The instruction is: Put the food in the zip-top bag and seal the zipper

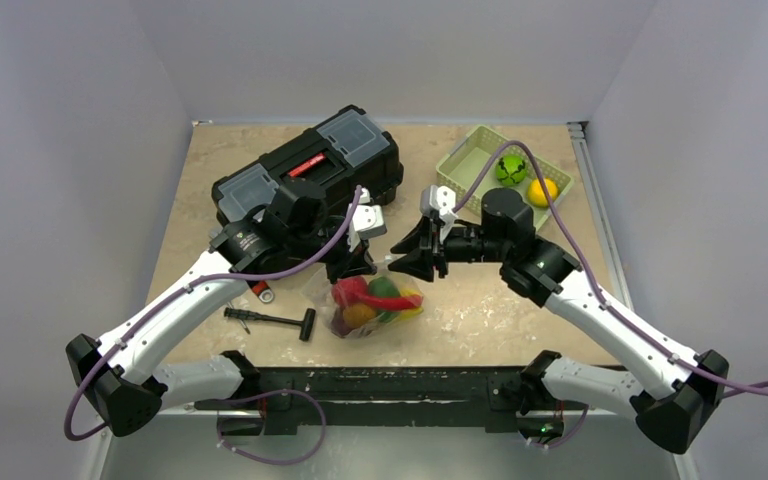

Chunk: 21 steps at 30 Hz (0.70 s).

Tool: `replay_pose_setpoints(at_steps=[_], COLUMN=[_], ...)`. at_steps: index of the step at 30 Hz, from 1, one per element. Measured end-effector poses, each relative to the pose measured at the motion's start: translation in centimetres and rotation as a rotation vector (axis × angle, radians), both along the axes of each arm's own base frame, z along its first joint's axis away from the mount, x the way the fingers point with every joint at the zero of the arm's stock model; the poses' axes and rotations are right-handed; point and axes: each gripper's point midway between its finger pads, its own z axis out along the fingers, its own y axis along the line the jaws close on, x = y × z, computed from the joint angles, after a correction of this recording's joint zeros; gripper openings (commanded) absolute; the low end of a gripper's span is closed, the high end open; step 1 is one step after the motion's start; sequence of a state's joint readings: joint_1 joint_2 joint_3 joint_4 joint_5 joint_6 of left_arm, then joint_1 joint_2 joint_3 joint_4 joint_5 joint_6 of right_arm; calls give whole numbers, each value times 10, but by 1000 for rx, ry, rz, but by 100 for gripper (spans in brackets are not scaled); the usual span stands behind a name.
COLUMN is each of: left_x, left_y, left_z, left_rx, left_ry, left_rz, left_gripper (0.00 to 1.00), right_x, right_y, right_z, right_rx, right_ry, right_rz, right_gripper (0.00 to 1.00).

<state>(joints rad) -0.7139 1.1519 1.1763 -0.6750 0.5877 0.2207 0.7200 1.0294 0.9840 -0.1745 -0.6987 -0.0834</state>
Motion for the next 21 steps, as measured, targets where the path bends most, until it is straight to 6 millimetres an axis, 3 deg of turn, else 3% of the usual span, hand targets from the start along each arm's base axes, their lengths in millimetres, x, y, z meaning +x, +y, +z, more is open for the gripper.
replay_pose_setpoints(at_steps=[12, 17, 21], left_x=[-1, -2, -2], left_y=[0, 0, 0], left_z=[0, 0, 0], left_rx=[-2, -3, -1], left_ry=[3, 4, 8], left_rz=[-5, -7, -8], left_gripper=[0, 0, 0], right_x=[3, 0, 0], right_y=[11, 11, 12], right_z=[-7, -10, -10], right_rx=[-41, -46, -48], right_ry=[3, 6, 7], right_rz=[72, 92, 99], right_gripper=[18, 1, 0])
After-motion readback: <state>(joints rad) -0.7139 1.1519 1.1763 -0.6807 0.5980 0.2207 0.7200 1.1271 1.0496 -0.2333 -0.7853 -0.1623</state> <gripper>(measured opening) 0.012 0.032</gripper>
